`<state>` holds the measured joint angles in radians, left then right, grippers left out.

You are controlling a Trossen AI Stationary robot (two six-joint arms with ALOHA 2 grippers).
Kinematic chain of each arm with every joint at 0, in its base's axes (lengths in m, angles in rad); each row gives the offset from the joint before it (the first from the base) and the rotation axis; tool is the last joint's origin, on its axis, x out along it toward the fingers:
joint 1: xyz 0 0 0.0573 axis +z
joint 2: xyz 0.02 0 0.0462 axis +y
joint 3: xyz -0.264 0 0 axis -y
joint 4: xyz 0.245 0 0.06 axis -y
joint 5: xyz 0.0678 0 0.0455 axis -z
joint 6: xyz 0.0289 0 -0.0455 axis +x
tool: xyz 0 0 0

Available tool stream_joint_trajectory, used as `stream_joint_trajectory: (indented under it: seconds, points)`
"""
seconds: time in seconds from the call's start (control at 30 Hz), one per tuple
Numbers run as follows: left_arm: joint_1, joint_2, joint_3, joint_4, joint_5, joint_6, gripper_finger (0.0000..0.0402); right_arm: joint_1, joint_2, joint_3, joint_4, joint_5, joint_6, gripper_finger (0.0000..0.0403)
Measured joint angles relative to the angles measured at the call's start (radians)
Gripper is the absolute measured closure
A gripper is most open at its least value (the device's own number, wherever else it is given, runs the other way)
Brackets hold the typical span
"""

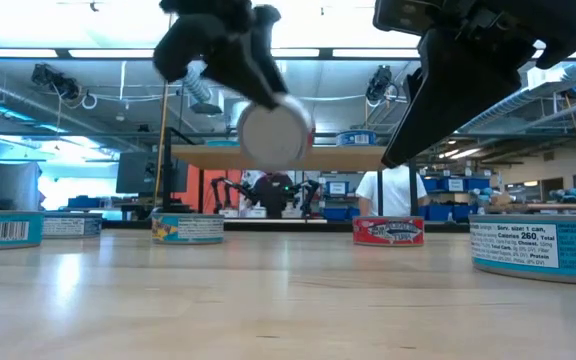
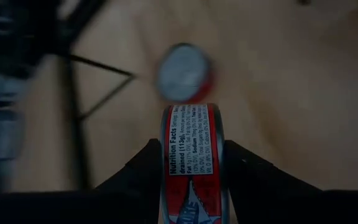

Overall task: Stack canned seafood by type on shelf
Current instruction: Stack the red tuna can on top of the other red tuna can on the shelf

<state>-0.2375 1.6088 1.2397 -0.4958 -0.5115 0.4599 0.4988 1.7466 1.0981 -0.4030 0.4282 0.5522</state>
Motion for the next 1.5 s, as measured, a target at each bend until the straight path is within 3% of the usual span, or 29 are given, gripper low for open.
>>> stream_joint_trajectory:
  seconds: [0.17,0.3,0.53,0.77,1.1,1.5]
  points:
    - [0.02,-0.058,0.015,-0.022,-0.121,0.03,0.0258,0.003,0.0,0.0,-0.002,0.002,0.021,0.0219]
    - [0.08,-0.142,-0.006,-0.007,-0.131,0.046,0.0258,0.016,0.0,0.0,-0.003,0.008,0.021,0.0219]
    - [0.254,-0.203,-0.076,0.234,-0.139,0.227,0.0258,0.023,0.0,0.0,-0.011,0.022,0.025,0.0217]
    - [0.404,-0.155,-0.082,0.509,-0.098,0.464,0.0258,0.022,0.0,0.0,-0.019,0.028,0.029,0.0217]
    - [0.568,-0.037,-0.081,0.683,-0.03,0.619,0.0258,0.021,0.0,0.0,-0.021,0.045,-0.003,0.0217]
    - [0.631,0.058,-0.081,0.713,-0.028,0.649,0.0258,0.016,0.0,0.0,-0.022,0.046,-0.005,0.0216]
